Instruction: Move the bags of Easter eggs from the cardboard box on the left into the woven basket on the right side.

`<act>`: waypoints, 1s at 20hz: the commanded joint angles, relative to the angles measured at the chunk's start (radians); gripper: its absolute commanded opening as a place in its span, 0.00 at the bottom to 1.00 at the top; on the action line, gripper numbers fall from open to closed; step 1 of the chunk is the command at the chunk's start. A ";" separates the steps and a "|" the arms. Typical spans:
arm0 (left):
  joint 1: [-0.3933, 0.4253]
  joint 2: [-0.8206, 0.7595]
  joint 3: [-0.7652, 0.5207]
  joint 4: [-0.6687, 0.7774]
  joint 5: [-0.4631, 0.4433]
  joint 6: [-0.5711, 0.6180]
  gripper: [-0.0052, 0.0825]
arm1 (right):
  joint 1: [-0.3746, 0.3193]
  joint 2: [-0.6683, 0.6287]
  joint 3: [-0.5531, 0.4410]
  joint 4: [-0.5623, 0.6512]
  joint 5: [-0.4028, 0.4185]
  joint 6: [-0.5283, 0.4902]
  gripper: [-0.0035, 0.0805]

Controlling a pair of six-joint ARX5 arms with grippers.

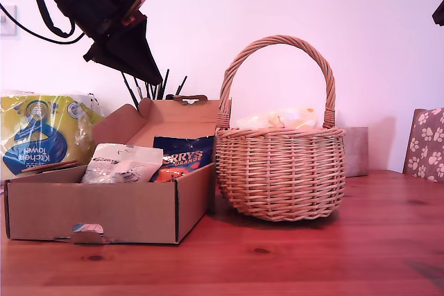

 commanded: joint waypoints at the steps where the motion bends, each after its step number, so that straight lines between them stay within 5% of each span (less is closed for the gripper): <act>1: 0.004 -0.019 -0.005 -0.002 -0.001 -0.013 0.20 | -0.006 0.001 -0.032 -0.001 0.003 -0.002 0.04; 8: 0.017 -0.019 -0.005 -0.050 -0.052 0.005 0.26 | -0.005 0.063 -0.032 -0.002 0.003 -0.002 0.04; 14: 0.084 -0.019 -0.005 -0.123 -0.206 0.006 0.83 | -0.005 0.116 -0.032 0.000 0.003 -0.001 0.04; 20: 0.056 -0.008 -0.005 -0.040 -0.275 0.073 0.86 | -0.005 0.164 -0.032 0.011 0.003 -0.001 0.04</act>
